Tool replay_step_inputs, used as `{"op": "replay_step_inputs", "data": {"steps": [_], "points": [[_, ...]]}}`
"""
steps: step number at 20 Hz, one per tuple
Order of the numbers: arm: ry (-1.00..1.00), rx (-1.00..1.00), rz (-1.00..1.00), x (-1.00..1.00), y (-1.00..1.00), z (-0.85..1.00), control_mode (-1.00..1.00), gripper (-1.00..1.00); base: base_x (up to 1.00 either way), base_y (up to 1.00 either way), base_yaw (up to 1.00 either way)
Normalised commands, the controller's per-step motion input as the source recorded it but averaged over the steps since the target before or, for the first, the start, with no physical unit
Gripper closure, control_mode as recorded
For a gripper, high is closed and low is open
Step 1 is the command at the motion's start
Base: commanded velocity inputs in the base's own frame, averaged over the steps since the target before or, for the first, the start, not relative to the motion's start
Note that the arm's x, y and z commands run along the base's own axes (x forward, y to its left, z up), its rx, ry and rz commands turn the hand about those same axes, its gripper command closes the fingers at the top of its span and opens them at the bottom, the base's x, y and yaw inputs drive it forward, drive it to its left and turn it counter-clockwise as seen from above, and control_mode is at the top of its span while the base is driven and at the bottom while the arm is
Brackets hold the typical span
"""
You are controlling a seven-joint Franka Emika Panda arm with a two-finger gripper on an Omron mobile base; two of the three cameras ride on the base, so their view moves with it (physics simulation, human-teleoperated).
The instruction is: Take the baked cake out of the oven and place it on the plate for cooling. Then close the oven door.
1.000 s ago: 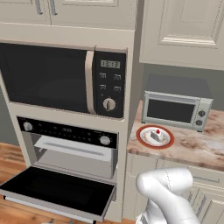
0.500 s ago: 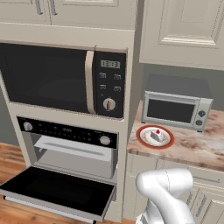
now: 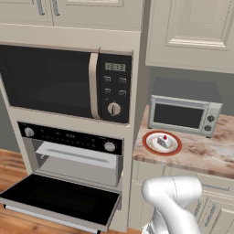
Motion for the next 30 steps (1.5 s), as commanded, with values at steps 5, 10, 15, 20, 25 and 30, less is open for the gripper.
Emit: {"op": "replay_step_inputs", "data": {"steps": [5, 10, 15, 20, 25, 30], "points": [[0.0, -0.02, -0.11, 0.0, 0.0, -0.18, -1.0, -1.0, 0.0, 0.0, 0.0], [0.0, 0.0, -0.07, 0.01, 0.0, -0.2, -1.0, -1.0, 0.0, 0.0, 0.0], [0.0, 0.0, -0.01, 0.11, 0.0, -0.21, -1.0, -1.0, 0.0, 0.0, 0.0], [0.0, 0.0, 0.0, 0.18, 0.0, -0.11, -1.0, -1.0, 0.0, 0.0, 0.0], [0.0, 0.0, 0.0, 0.21, 0.0, -0.13, -1.0, -1.0, 0.0, 0.0, 0.0], [0.0, 0.0, 0.0, 0.2, 0.0, -0.18, -1.0, -1.0, 0.0, 0.0, 0.0]]}}
